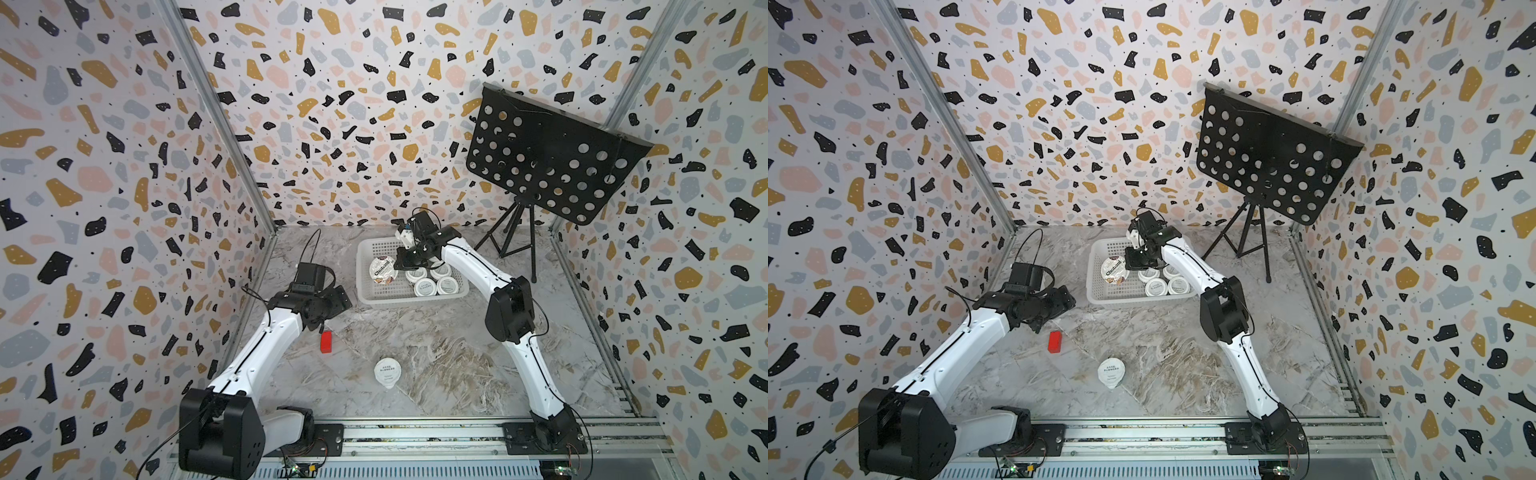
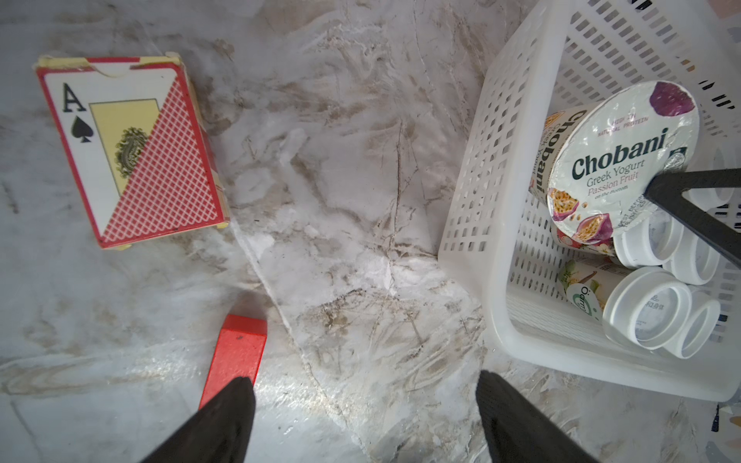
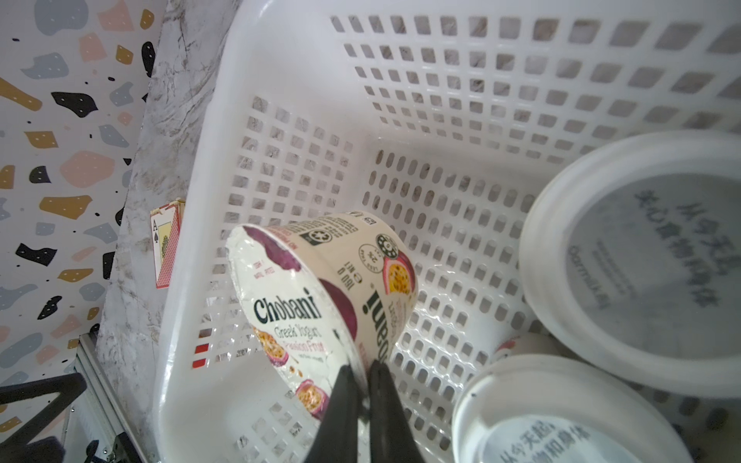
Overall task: Put the yogurt in the basket
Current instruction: Place the yogurt in the basket.
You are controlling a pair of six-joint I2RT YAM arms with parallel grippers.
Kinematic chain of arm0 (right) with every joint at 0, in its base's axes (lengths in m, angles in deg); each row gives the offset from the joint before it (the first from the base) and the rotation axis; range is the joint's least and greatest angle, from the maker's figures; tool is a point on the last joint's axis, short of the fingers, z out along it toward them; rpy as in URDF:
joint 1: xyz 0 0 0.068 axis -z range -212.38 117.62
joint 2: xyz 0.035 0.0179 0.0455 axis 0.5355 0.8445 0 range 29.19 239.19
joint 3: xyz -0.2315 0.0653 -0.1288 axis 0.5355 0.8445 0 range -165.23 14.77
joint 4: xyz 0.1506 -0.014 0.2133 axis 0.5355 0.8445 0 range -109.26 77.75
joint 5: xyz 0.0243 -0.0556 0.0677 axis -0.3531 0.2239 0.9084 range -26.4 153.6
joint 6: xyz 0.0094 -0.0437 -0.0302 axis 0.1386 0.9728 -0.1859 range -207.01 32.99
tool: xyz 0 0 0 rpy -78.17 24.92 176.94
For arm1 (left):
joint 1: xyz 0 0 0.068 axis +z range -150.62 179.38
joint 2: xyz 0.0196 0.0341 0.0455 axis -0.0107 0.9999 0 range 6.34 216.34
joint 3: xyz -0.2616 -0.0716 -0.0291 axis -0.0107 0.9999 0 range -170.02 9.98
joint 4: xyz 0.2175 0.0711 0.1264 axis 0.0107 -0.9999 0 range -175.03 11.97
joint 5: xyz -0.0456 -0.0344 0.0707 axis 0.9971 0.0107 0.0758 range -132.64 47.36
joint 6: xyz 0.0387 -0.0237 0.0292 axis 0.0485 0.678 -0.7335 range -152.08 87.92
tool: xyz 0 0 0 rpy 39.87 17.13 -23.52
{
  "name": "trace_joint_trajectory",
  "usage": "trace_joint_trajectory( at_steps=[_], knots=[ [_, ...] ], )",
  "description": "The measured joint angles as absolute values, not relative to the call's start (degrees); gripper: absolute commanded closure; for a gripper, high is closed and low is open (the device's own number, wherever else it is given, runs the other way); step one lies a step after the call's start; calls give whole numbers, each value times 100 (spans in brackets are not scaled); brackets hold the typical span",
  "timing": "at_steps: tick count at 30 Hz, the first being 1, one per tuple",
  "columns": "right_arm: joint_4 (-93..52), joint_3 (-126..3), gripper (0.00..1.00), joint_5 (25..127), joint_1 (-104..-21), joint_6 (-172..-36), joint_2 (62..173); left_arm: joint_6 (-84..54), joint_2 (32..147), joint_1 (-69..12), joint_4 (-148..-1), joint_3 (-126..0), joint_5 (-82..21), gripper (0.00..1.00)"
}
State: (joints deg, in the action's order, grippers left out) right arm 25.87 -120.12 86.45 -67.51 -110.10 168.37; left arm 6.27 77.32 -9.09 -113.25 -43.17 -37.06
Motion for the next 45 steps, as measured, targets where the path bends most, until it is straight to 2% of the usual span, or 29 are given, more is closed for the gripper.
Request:
trace_joint_trajectory(
  at_steps=[16, 23, 30, 37, 45],
  knots=[
    [2508, -12169, 88, 8650, -6754, -11049, 17187, 624, 7751, -911, -11323, -4317, -3627, 9],
    [2530, -12431, 83, 8650, -6754, -11052, 17217, 624, 7751, -909, -11328, -4317, -3618, 9],
    [2556, -12554, 72, 8626, -6773, -11001, 17217, 622, 7751, -909, -11330, -4317, -3618, 9],
    [2683, -12554, 71, 8518, -6802, -10894, 17217, 622, 7751, -909, -11330, -4317, -3618, 9],
    [2814, -12554, 64, 8306, -6911, -10461, 17191, 624, 7751, -909, -11330, -4317, -3618, 9]
  ],
)
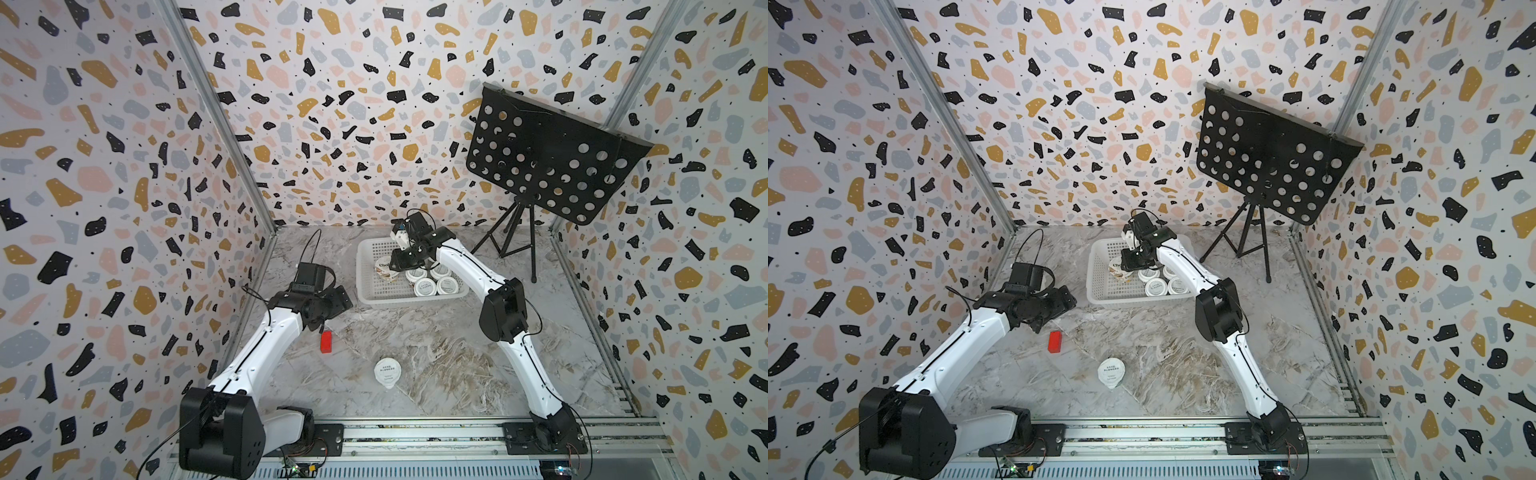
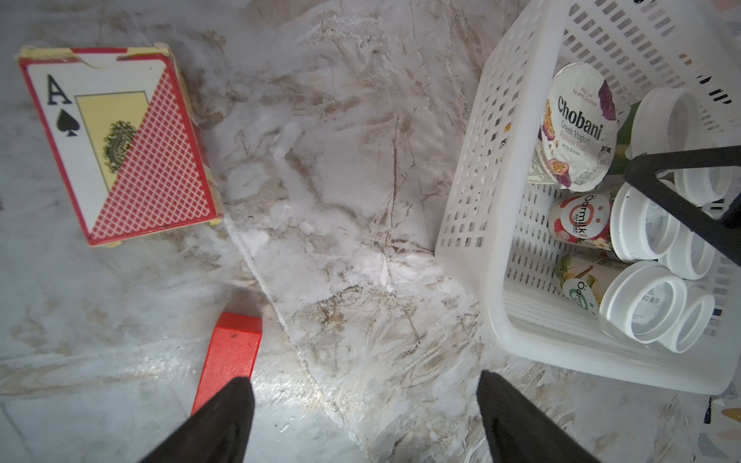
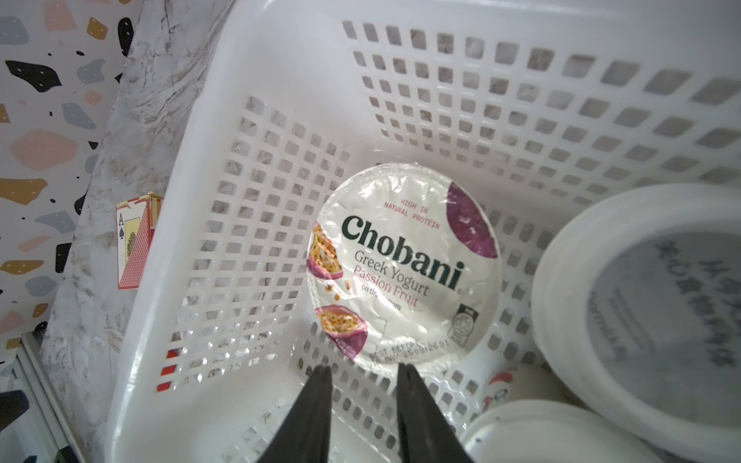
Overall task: Put the yogurt in the basket
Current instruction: Place the yogurt in the basket, then pick up the yogurt from the center of the board.
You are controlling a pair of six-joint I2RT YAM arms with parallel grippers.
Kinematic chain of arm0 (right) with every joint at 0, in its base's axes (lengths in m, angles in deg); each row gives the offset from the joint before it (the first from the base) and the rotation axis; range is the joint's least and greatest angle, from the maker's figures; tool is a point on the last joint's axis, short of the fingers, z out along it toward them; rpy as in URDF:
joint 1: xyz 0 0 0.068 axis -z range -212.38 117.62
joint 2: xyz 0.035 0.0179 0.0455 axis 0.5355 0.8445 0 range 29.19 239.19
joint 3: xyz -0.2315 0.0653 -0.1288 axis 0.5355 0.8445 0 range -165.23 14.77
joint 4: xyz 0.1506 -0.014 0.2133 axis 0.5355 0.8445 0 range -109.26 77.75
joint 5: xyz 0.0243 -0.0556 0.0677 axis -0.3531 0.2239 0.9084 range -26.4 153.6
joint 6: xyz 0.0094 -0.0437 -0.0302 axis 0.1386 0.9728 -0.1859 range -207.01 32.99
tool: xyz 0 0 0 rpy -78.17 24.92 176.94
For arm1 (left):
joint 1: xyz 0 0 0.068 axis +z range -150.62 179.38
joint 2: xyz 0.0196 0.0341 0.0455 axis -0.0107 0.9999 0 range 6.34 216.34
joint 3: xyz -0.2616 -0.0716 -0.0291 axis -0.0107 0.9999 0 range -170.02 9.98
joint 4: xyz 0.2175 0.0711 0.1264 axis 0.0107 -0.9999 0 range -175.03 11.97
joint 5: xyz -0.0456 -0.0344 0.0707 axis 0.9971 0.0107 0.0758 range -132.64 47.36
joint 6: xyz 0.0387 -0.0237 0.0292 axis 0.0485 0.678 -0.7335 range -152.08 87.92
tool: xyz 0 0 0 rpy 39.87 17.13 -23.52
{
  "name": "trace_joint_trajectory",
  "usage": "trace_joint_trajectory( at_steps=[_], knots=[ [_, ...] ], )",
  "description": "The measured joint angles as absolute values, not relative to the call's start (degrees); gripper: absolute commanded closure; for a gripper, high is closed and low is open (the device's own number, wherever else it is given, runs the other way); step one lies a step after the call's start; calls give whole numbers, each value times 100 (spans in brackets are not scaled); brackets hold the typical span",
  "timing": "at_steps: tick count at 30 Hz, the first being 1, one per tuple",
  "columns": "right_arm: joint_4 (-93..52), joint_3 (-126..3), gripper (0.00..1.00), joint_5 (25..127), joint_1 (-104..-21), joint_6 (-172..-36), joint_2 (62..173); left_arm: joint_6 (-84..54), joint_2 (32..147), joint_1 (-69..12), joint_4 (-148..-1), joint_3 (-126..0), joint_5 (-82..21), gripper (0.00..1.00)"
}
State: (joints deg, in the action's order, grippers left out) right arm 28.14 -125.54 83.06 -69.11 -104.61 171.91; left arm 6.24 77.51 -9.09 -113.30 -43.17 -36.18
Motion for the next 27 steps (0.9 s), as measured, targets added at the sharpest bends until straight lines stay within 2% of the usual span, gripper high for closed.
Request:
trace_joint_trajectory(
  at_steps=[6, 14, 21, 26, 27],
  knots=[
    [2972, -12163, 58, 8044, -7086, -10037, 16546, 622, 7749, -911, -11330, -4317, -3618, 9],
    [2731, -10060, 45, 7465, -7438, -9559, 13987, 624, 7445, -992, -11354, -4303, -3625, 9],
    [2740, -7949, 27, 6700, -8579, -9388, 12105, 605, 6864, -1007, -11448, -4153, -3883, 8],
    [2840, -7092, 0, 6252, -9776, -9670, 11808, 546, 6512, -1007, -11647, -4124, -4217, 6],
    [2858, -7002, 0, 6197, -9969, -9753, 11843, 533, 6477, -1007, -11673, -4124, -4283, 6]
  ],
)
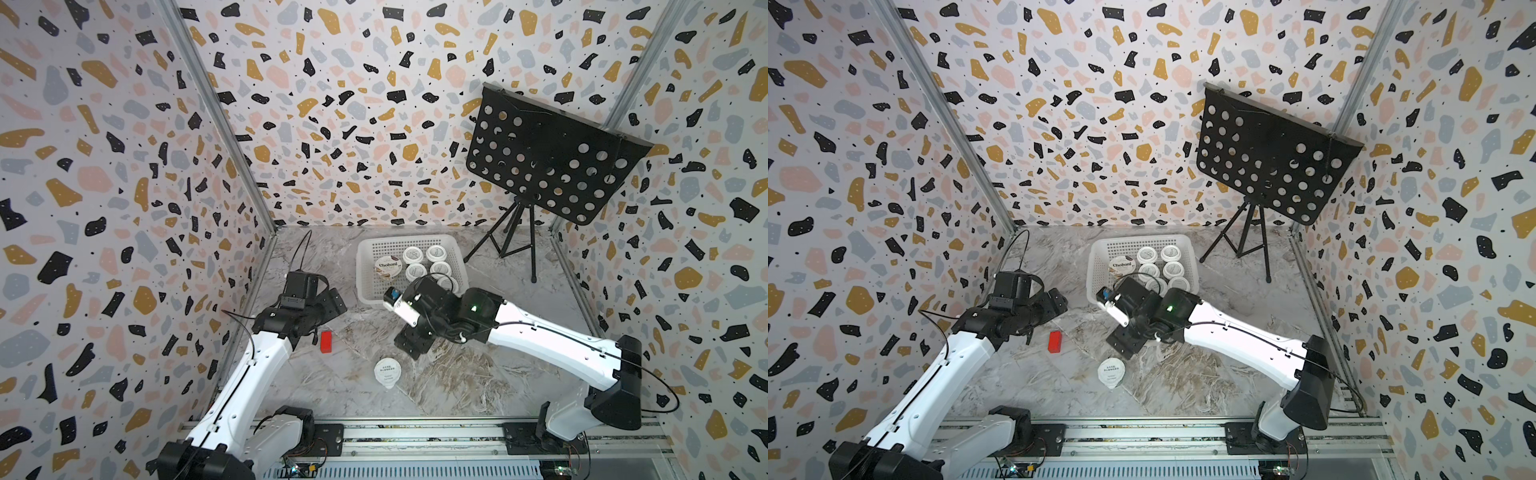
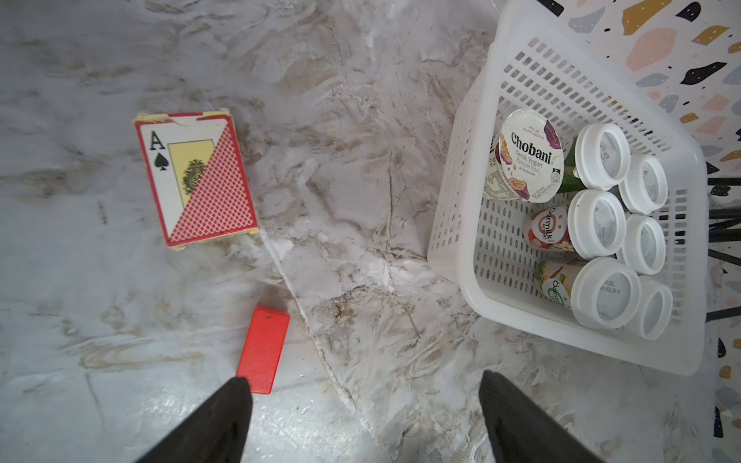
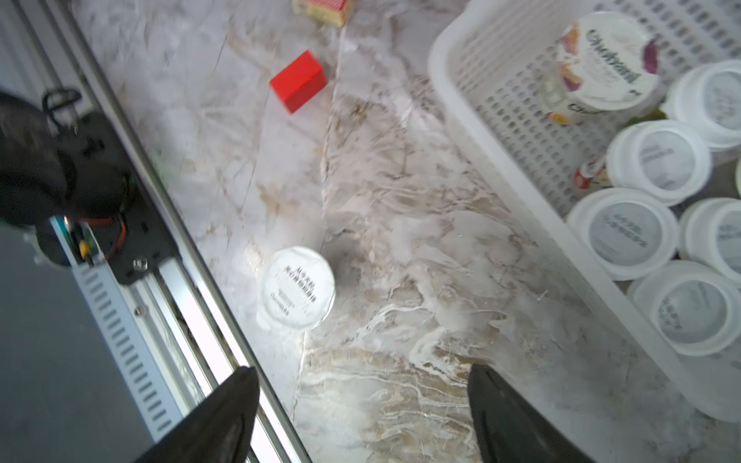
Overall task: Put the yogurt in the basket
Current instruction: Pick up the yogurt from the center of the board.
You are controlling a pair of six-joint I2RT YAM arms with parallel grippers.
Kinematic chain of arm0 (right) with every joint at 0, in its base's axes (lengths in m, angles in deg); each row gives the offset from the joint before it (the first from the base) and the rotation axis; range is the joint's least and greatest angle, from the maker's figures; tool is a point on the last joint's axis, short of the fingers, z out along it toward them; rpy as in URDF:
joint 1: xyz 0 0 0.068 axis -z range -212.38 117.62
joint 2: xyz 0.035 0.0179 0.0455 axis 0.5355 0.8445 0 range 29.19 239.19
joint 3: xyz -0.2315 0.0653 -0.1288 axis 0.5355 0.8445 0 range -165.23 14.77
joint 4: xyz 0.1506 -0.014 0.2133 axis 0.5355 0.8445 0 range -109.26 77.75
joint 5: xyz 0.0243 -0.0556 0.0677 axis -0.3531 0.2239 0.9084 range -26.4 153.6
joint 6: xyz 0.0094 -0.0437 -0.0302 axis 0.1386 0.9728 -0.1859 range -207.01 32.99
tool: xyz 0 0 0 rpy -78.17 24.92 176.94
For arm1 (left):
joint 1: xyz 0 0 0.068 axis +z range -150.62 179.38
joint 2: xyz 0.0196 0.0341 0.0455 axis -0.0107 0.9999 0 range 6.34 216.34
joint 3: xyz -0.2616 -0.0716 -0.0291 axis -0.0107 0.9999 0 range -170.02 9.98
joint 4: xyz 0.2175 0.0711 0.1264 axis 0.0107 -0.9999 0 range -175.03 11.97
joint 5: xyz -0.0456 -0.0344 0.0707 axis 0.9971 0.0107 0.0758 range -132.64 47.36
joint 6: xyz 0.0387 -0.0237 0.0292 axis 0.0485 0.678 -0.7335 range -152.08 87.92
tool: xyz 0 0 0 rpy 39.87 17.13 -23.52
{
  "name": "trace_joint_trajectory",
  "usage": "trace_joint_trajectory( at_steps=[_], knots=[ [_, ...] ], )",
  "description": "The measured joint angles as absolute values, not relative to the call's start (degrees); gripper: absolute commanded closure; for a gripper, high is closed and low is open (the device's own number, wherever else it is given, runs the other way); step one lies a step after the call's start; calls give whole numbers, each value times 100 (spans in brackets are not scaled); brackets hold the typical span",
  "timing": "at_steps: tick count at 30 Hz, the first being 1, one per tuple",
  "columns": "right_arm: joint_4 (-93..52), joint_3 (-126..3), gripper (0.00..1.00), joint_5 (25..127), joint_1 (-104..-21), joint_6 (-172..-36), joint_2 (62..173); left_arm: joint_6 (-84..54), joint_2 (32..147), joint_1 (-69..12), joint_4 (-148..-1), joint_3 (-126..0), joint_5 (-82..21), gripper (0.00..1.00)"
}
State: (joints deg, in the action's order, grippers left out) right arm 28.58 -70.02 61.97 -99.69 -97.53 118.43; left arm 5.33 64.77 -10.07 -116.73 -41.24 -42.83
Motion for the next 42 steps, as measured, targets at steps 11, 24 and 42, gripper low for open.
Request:
trace_joint_trajectory(
  at_steps=[11, 24, 42],
  knots=[
    [2701, -6731, 0, 5867, -10655, -10418, 12798, 467, 6479, -900, -11865, -4124, -4617, 4],
    [2405, -6788, 0, 5867, -10655, -10499, 13379, 452, 6479, -670, -11959, -4124, -4672, 0],
    [2357, -7203, 0, 5902, -10655, -10201, 13989, 452, 6490, -605, -12005, -4124, -4663, 0]
  ],
)
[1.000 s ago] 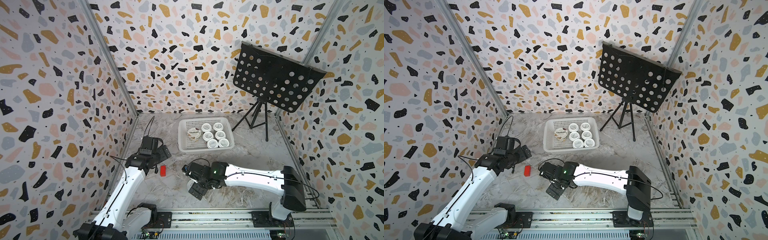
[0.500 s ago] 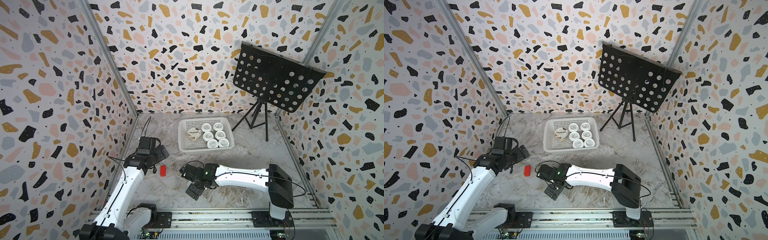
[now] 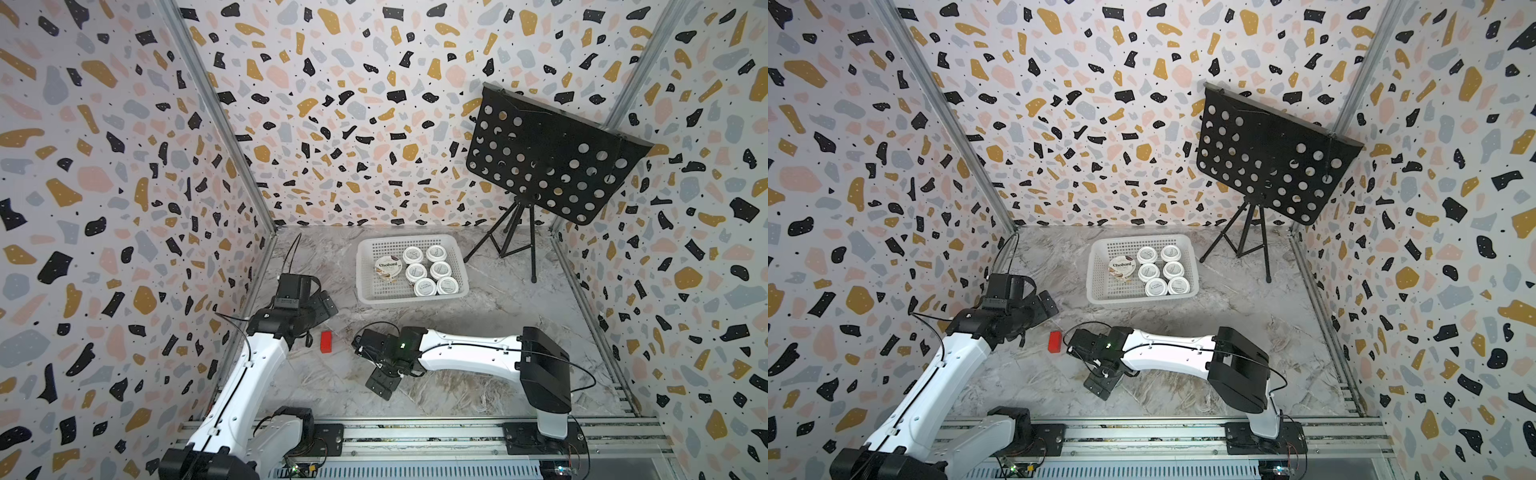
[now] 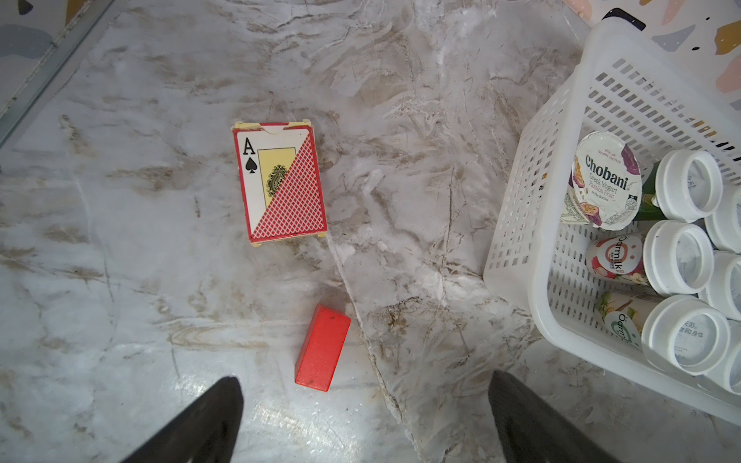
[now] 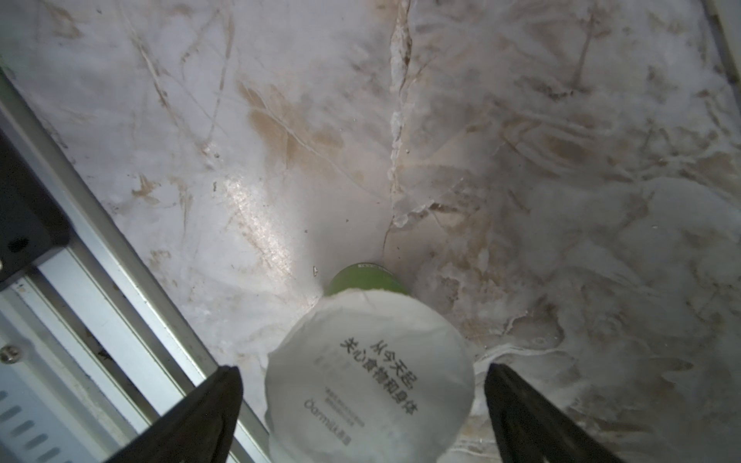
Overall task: Put the yogurt in the basket
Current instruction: Pick up the yogurt from the center of the board, then place the yogurt in the basket.
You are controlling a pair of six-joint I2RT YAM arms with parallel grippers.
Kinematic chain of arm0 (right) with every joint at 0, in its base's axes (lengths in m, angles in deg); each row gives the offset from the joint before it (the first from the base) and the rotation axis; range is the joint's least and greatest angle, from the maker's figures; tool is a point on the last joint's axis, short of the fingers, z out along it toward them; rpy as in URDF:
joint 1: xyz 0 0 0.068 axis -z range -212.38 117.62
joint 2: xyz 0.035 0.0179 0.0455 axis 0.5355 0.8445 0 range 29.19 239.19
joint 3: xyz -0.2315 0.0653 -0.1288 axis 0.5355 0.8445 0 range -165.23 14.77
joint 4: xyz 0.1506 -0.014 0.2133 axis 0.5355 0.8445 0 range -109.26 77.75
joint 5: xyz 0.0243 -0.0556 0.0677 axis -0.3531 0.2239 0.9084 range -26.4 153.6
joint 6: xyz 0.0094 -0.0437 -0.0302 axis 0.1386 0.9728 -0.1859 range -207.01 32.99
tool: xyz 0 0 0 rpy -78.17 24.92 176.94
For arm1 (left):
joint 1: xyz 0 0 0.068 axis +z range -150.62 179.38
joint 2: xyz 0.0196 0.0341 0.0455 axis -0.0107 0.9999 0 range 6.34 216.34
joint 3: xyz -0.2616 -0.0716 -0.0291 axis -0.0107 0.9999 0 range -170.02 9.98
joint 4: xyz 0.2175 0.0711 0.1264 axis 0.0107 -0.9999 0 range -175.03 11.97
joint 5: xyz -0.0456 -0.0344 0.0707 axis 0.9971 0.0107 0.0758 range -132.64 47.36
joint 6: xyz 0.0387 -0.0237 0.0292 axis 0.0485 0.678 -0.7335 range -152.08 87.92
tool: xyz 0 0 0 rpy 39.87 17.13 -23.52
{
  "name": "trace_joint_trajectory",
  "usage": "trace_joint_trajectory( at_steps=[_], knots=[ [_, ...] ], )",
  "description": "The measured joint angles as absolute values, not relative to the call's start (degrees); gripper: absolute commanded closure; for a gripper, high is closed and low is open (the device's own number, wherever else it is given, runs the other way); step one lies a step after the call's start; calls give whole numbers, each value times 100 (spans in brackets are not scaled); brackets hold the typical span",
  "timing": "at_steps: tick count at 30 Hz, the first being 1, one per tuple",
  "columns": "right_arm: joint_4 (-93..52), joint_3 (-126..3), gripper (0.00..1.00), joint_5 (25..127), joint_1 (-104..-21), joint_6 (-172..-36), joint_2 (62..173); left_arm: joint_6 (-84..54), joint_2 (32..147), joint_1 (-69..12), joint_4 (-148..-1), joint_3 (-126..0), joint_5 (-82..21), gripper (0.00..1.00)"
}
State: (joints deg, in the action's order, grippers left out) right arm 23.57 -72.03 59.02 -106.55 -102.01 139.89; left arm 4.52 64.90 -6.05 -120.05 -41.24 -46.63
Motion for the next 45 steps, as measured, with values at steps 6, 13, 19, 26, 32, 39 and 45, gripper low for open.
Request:
trace_joint_trajectory(
  at_steps=[6, 13, 19, 26, 32, 39, 45],
  knots=[
    [2362, -7205, 11, 5902, -10655, -10129, 14105, 454, 6499, -592, -12007, -4124, -4661, 0],
    [2362, -7205, 22, 5904, -10655, -10088, 14105, 454, 6497, -563, -12007, -4124, -4661, 0],
    [2366, -7205, 26, 5891, -10655, -10088, 14105, 452, 6484, -554, -12007, -4124, -4661, 0],
    [2414, -7205, 26, 5771, -10640, -10088, 14074, 454, 6473, -544, -12025, -4124, -4663, 0],
    [2580, -7258, 26, 5666, -10406, -10053, 13779, 454, 6473, -515, -12045, -4126, -4663, 0],
    [2913, -8316, 26, 5347, -9645, -9701, 13626, 456, 6486, -513, -12045, -4126, -4663, 0],
    [3092, -9610, 26, 5187, -8922, -9307, 13797, 456, 6595, -511, -12042, -4126, -4654, 0]
  ],
)
